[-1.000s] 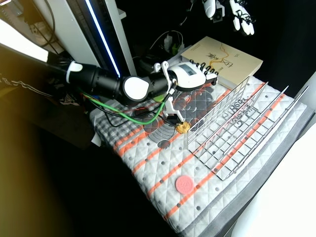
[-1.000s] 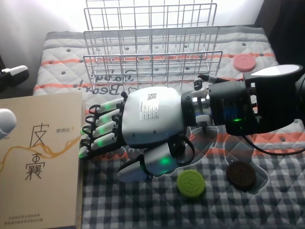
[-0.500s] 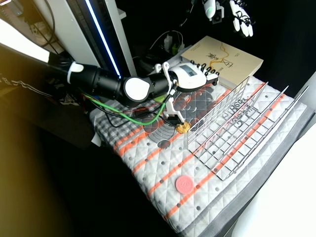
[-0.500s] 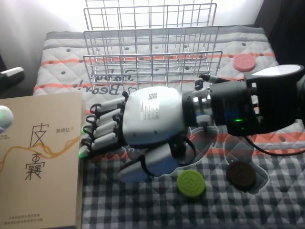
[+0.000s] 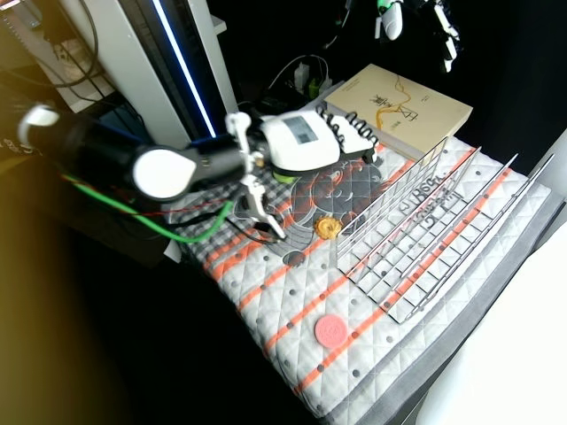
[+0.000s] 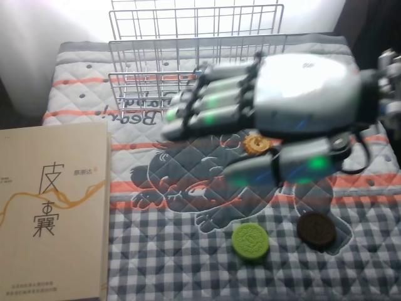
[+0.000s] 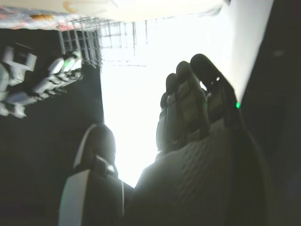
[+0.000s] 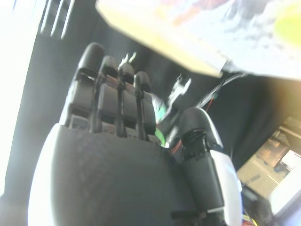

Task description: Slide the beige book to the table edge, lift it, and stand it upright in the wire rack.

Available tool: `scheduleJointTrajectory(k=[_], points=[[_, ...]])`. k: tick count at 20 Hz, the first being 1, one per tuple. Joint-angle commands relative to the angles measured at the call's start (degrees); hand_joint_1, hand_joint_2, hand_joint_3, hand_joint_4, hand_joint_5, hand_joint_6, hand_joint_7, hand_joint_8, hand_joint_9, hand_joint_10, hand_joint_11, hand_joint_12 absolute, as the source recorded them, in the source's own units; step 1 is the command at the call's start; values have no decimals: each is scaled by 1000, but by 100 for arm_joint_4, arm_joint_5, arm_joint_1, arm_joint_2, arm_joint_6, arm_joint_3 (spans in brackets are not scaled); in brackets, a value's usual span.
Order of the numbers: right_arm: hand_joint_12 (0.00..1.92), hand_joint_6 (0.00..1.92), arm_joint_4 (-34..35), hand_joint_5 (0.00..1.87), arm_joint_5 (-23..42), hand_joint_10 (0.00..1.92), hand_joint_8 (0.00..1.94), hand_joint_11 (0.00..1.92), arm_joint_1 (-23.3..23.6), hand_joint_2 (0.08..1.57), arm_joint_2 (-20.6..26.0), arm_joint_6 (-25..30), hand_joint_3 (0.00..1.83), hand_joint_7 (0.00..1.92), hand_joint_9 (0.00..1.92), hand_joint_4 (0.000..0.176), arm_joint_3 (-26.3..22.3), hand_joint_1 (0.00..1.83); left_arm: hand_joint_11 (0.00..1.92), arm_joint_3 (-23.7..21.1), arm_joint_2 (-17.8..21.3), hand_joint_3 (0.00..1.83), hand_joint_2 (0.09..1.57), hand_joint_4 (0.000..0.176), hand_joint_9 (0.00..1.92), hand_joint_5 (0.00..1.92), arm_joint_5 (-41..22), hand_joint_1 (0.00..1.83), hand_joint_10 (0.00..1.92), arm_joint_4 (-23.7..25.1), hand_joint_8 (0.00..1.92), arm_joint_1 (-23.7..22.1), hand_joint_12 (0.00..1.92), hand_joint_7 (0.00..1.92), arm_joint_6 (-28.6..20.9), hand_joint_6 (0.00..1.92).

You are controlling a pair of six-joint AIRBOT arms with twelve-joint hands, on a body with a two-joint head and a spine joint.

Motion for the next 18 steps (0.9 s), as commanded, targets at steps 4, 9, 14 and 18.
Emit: scheduleJointTrajectory(k=[4,9,14,18], points=[[545,6,1355,248,745,0,6,47,-152,1441,394,-476,1,247,236,0,-92,0,0,-140,-272,0,1077,0,469,321,-1474,600,2,-935,4,522,1245,464,-437,3],[173,2,2247,330,1131,1,4,295,-503,1352,621,-942,0,343,327,0,-207,0,116,59,-387,0,1038,0,583,347,-1034,457,11,-805,7,528,1202,554,-757,2],[92,0,2480,357,1322,0,0,338,-505,1376,697,-1087,1,353,339,0,-233,0,47,476,-539,0,1025,0,509,299,-277,342,13,-389,0,492,1300,467,-1274,0],[24,6,2658,341,1582,4,7,374,-517,1462,875,-1309,13,373,354,0,-361,0,0,800,-612,0,1027,0,348,247,303,256,15,-42,4,424,1018,392,-1644,2]])
